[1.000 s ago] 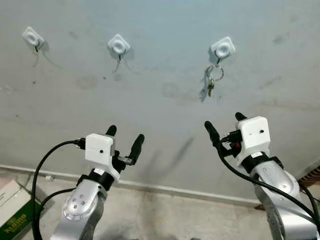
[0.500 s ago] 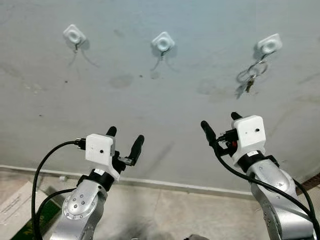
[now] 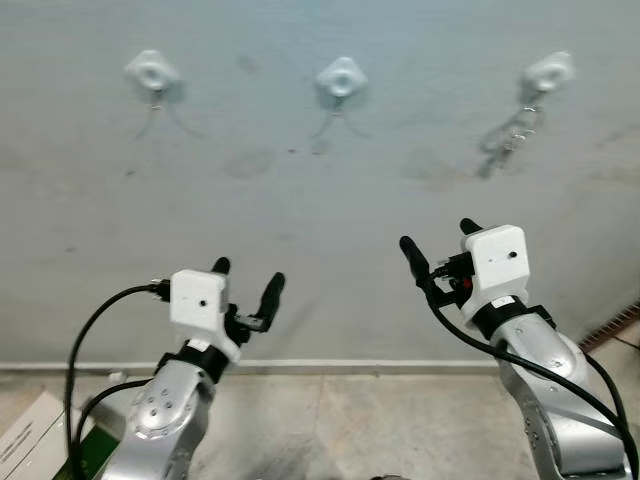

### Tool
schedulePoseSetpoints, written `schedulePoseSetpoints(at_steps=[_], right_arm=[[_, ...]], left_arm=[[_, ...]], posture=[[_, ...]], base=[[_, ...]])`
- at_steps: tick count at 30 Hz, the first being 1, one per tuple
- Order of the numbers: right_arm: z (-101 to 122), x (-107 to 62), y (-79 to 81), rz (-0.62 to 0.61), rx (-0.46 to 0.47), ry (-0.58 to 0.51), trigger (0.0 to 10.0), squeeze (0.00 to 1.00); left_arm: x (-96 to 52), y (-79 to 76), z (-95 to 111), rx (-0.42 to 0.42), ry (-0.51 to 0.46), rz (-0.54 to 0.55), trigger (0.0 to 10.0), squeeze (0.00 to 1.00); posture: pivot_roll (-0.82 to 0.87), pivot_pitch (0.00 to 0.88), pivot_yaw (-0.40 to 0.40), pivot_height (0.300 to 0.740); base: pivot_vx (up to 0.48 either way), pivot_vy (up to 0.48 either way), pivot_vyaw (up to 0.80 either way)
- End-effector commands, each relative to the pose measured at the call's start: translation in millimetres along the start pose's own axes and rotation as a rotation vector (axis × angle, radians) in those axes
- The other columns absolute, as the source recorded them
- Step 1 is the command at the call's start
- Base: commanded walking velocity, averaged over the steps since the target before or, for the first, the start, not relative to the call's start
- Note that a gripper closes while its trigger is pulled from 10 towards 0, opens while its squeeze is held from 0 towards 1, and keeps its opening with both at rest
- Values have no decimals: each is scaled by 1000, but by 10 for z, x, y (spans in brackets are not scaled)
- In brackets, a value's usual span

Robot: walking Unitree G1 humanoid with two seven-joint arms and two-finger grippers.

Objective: Hang keys on a hook

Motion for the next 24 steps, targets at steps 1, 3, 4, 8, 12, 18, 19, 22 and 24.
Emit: schedulePoseSetpoints(at_steps=[1,3,4,8,12,18,19,22,24], right_arm=[[5,4,18,5,1,4,10000,0],[6,7,20,7,0,2,10000,0],[10,11,24,10,1,-1,10000,0],[21,16,29,13,0,-7,10000,0],[27,20,41,17,-3,-9,10000,0],[23,19,45,21,-6,-7,10000,0],[22,18,46,21,-6,-7,10000,0],[22,19,47,21,-7,-7,10000,0],[20,21,47,21,-7,-6,10000,0]], left_arm=[[-20,28,-33,2,20,7,10000,0],[-19,23,-33,1,19,5,10000,0],[-16,17,-36,0,21,2,10000,0],[-14,9,-36,2,25,-1,10000,0],[-15,0,-50,7,33,-3,10000,0],[-13,-5,-56,5,38,-3,10000,0],[-13,-5,-56,5,38,-3,10000,0],[-12,-2,-60,6,40,-2,10000,0],[-11,-1,-60,7,41,-1,10000,0]], posture=[[-32,108,26,740],[-32,108,26,740],[-32,108,26,740],[-35,114,25,740],[-36,115,24,740],[-38,115,24,740],[-38,115,24,740],[-39,117,23,740],[-39,117,23,740]], base=[[0,0,-775],[0,0,-769],[0,0,0],[0,0,0],[0,0,0],[0,0,0],[0,0,0],[0,0,0],[0,0,0]])
Point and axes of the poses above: a point about 5 cm out from each wrist's last joint towards the gripper, its own x axis pointing out of the wrist towards the gripper, its own z axis along the axis of the wrist's last joint, y = z × x, the point moved 2 cm from there along x, pointing out of the wrist towards the gripper, and after that the axes turned 2 degrees about x, right-handed, at the moved point
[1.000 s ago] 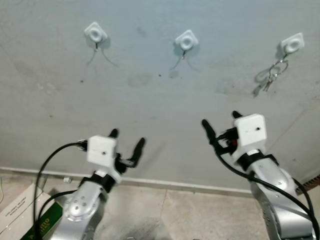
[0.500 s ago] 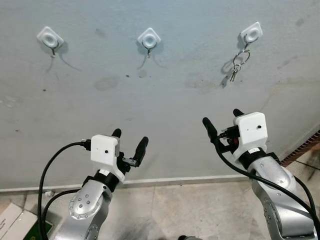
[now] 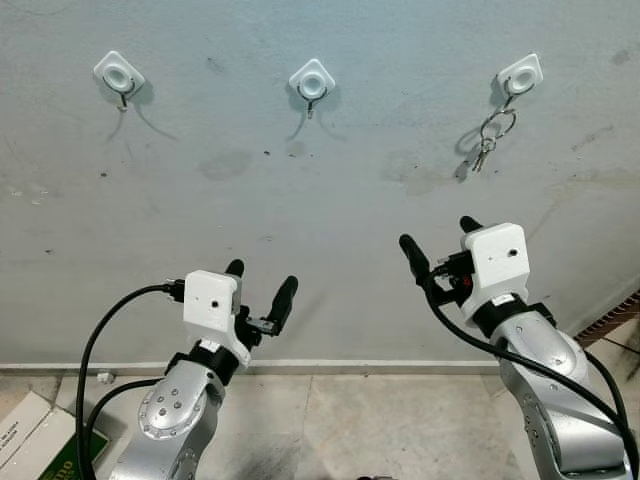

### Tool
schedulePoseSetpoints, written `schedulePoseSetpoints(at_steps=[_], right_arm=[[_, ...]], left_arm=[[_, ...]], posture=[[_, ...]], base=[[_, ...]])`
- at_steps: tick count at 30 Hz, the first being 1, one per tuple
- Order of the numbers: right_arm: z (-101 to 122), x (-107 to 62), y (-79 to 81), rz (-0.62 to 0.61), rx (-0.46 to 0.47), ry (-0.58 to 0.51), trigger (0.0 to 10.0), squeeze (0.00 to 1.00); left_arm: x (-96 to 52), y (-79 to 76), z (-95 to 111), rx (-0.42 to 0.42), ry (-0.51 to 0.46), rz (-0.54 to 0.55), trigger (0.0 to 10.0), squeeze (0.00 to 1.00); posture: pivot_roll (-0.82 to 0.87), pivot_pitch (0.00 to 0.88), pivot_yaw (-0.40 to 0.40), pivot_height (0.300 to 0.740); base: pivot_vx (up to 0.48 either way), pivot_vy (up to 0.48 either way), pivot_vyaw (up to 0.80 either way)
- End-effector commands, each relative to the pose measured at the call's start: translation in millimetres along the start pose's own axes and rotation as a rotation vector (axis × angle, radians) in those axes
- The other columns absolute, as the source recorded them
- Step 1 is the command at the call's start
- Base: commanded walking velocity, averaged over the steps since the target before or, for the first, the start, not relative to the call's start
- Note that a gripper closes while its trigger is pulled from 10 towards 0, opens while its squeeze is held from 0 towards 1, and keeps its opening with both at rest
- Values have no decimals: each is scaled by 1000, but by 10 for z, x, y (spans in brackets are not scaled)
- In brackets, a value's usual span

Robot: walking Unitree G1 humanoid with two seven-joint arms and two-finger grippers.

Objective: Hang keys on a hook

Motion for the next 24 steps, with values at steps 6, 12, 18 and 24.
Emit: schedulePoseSetpoints(at_steps=[6,12,18,24], right_arm=[[-5,1,4,-2,-3,2,10000,0],[-11,5,9,-4,-1,3,10000,0],[-15,6,15,-3,-1,3,10000,0],[-16,4,14,-3,-2,5,10000,0]], left_arm=[[-8,10,-36,4,22,7,10000,0],[-3,11,-37,0,22,5,10000,0],[-2,23,-45,0,27,12,10000,0],[0,15,-52,-11,30,4,10000,0]], posture=[[-39,117,24,740],[-38,118,25,740],[-38,118,25,740],[-40,120,24,740]], base=[[0,0,0],[-128,0,0],[0,0,0],[0,270,0]])
Point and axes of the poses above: a point about 5 cm out from each wrist's last joint towards the gripper, its own x axis pointing out of the wrist towards the gripper, its own z axis along the axis of the wrist's last joint, y = z × x, the point moved 2 cm from there along x, pointing out of the wrist towards the gripper, and after that the axes turned 2 degrees about x, right-handed, at the moved point
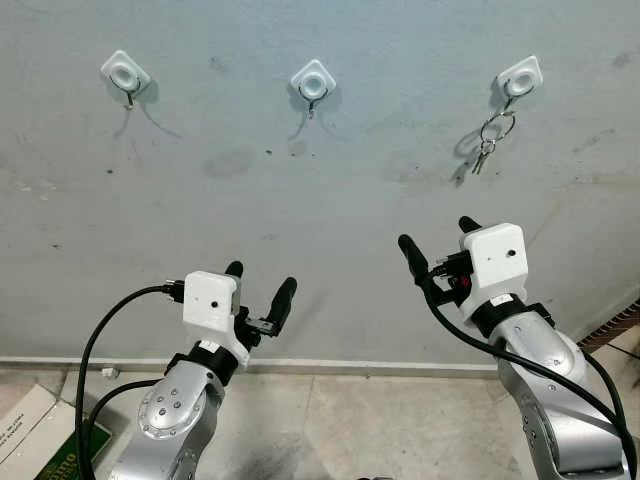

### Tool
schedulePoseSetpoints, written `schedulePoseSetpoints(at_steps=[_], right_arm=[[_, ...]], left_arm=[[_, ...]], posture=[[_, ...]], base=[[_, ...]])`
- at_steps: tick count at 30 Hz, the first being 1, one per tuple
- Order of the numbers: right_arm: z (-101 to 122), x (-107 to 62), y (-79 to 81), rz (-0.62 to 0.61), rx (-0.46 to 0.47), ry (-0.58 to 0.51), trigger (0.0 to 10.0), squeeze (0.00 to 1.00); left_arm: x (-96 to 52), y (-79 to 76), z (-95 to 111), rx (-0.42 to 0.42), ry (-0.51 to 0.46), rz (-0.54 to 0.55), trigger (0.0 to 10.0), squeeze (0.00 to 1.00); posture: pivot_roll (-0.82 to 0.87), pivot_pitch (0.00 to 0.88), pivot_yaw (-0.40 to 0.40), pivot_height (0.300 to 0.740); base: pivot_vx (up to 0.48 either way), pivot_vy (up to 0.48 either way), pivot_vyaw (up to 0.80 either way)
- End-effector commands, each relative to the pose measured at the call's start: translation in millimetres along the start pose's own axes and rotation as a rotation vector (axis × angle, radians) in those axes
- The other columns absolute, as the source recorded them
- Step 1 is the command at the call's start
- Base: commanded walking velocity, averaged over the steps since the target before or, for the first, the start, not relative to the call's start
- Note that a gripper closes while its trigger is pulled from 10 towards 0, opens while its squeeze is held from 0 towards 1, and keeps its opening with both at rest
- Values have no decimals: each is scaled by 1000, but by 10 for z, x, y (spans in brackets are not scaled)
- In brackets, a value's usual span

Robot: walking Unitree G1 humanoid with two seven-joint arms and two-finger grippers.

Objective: Hang keys on a hook

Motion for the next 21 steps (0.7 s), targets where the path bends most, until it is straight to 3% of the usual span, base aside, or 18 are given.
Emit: schedulePoseSetpoints(at_steps=[1,15,21], right_arm=[[-15,1,2,-2,-5,6,10000,0],[-12,3,-4,-6,-11,6,10000,0],[-28,8,-9,-11,-15,11,10000,0]], left_arm=[[-4,10,-27,-3,18,3,10000,0],[-2,-8,-36,-5,24,-10,10000,0],[1,-23,-46,-1,23,-21,10000,0]], posture=[[-40,120,24,740],[-42,118,24,740],[-46,114,25,740]], base=[[0,476,0],[0,476,0],[0,117,0]])
Point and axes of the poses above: a point about 5 cm out from each wrist's last joint towards the gripper, its own x axis pointing out of the wrist towards the gripper, its own z axis along the axis of the wrist's last joint, y = z × x, the point moved 2 cm from there along x, pointing out of the wrist towards the gripper, and after that the axes turned 2 degrees about x, right-handed, at the moved point
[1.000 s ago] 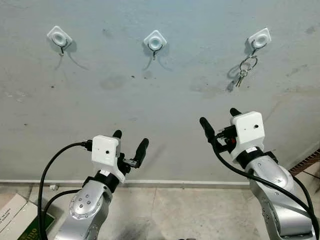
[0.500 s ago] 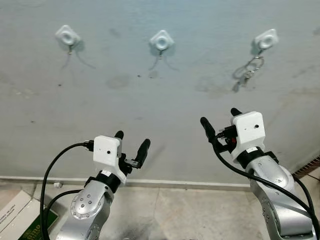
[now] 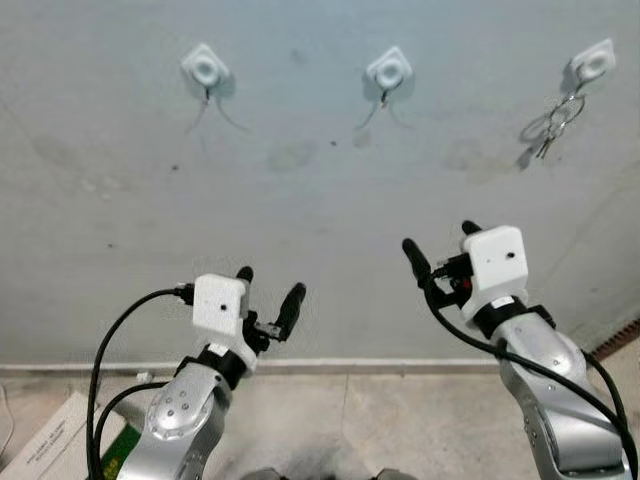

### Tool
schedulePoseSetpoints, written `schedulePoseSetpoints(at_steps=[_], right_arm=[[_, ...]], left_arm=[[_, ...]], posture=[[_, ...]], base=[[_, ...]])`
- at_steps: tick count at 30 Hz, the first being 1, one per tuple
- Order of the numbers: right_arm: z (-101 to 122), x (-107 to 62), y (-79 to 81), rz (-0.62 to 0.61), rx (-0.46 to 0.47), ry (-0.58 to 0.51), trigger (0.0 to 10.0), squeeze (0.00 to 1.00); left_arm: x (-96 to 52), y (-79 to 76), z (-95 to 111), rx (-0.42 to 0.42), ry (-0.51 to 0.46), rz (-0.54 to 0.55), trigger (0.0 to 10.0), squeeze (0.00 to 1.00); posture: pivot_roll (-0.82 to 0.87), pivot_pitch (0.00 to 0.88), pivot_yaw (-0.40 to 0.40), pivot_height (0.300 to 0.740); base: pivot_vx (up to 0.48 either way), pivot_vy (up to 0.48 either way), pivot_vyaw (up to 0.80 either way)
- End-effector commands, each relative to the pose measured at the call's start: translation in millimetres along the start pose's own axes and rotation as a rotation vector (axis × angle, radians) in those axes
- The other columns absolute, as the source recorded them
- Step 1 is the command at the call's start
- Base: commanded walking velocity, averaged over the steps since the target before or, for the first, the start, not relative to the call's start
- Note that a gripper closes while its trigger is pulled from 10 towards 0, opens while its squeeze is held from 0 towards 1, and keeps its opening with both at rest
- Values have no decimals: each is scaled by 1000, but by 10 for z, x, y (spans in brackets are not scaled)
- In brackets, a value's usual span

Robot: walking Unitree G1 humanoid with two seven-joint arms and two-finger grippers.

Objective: Hang keys on a hook

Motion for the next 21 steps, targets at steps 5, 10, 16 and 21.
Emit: schedulePoseSetpoints(at_steps=[5,10,16,21], right_arm=[[29,10,63,21,10,-13,10000,0],[11,8,70,25,8,-9,10000,0],[12,15,74,25,9,-10,10000,0],[3,16,80,26,7,-8,10000,0]], left_arm=[[-32,49,-25,14,12,9,10000,0],[-23,32,-27,20,13,4,10000,0],[-22,39,-26,25,14,6,10000,0],[-25,46,-31,27,16,4,10000,0]], posture=[[-47,112,26,740],[-46,114,25,740],[-43,112,25,740],[-41,111,25,740]], base=[[0,0,0],[0,0,0],[-92,0,0],[-300,0,0]])
Point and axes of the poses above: a point about 5 cm out from each wrist's last joint towards the gripper, its own x axis pointing out of the wrist towards the gripper, its own z axis along the axis of the wrist's last joint, y = z × x, the point moved 2 cm from there along x, pointing out of the wrist towards the gripper, and after that the axes turned 2 degrees about x, right-handed, at the moved point
